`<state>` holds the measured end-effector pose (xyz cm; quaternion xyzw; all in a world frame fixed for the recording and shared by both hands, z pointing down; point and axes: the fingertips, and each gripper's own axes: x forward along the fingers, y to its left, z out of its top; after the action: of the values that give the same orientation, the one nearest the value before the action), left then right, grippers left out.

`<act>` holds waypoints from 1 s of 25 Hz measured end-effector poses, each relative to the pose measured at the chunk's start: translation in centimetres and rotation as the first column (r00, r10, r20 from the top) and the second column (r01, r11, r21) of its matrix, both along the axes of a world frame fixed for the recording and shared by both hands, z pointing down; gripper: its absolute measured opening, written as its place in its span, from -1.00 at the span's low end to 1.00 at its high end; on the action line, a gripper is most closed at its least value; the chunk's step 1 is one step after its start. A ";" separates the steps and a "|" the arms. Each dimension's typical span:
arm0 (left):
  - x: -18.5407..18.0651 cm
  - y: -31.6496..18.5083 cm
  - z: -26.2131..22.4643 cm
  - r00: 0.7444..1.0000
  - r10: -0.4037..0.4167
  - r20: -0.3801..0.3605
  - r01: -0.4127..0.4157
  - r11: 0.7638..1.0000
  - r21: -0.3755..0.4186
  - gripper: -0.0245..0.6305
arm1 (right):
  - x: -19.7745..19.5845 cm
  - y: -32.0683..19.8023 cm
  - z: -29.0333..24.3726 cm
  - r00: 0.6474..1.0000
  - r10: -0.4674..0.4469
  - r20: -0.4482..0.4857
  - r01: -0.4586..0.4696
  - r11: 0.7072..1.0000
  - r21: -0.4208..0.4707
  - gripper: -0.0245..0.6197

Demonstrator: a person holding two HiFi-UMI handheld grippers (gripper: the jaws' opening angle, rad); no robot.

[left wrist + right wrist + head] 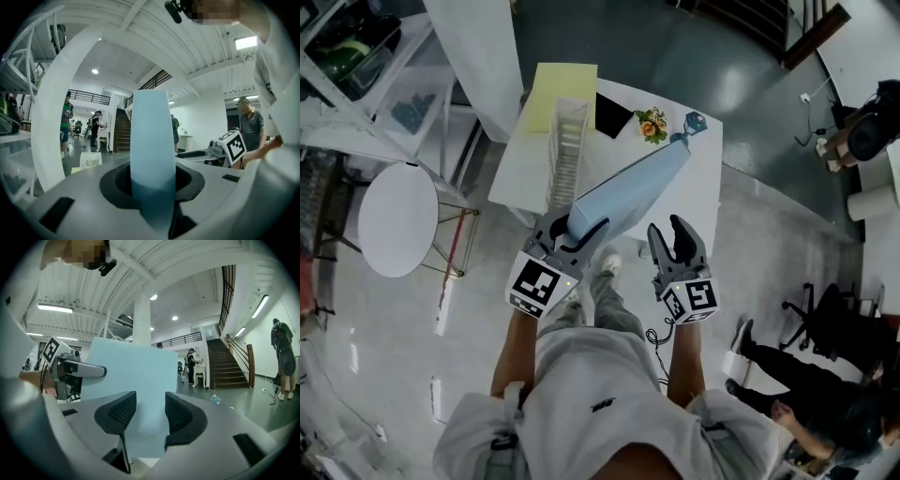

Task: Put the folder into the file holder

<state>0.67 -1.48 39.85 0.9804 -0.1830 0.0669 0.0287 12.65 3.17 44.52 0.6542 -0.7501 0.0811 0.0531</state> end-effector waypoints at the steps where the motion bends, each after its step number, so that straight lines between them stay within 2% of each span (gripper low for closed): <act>1: -0.9 0.2 -0.3 1.000 -0.013 -0.003 0.013 1.000 0.002 -0.47 | -0.7 0.1 -0.1 1.000 -0.012 -0.001 0.012 1.000 -0.001 -0.31; 7: -5.9 0.3 -2.0 0.993 -0.115 -0.024 0.115 0.993 0.009 -0.47 | -4.7 -0.7 -1.0 0.994 -0.105 -0.011 0.105 0.995 0.001 -0.34; 13: -10.1 -0.4 -3.0 0.976 -0.216 -0.030 0.217 0.976 0.030 -0.47 | -7.7 -2.4 -1.7 0.984 -0.180 -0.014 0.181 0.983 0.017 -0.34; 18: -12.7 -1.9 -3.8 0.951 -0.301 -0.063 0.303 0.953 0.018 -0.47 | -9.4 -4.5 -2.0 0.974 -0.225 -0.011 0.225 0.974 0.010 -0.34; 21: -13.8 -2.8 -3.4 0.941 -0.337 -0.044 0.338 0.940 0.038 -0.47 | -9.7 -5.7 -1.8 0.967 -0.253 -0.011 0.253 0.967 0.005 -0.35; 25: -14.3 -3.8 -3.4 0.913 -0.405 -0.046 0.407 0.912 0.051 -0.47 | -9.6 -7.4 -1.3 0.957 -0.290 -0.003 0.290 0.957 0.001 -0.36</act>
<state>-13.67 -5.32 36.43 0.9225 -0.3838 0.0370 0.0158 3.05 -4.19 43.21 0.5374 -0.8378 0.0710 0.0649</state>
